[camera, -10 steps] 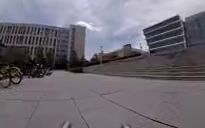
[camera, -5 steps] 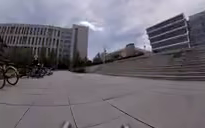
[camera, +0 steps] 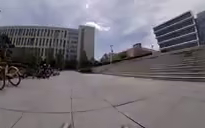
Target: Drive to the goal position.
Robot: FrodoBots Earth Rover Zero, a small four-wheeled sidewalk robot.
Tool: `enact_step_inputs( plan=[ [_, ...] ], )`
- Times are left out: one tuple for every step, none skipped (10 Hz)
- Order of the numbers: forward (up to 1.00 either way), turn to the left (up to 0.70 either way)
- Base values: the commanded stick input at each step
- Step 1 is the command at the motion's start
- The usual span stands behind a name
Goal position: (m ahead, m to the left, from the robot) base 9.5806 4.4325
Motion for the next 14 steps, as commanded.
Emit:
enact_step_inputs(
  plan=[
    [0.70, 0.00],
    [0.70, 0.00],
    [0.70, 0.00],
    [0.70, 0.00],
    [0.70, 0.14],
    [0.70, 0.27],
    [0.70, 0.30],
    [0.70, 0.24],
    [0.70, 0.00],
    [0.70, 0.00],
    [0.70, 0.00],
    [0.70, 0.00],
    [0.70, 0.00],
    [0.70, 0.00]
  ],
)
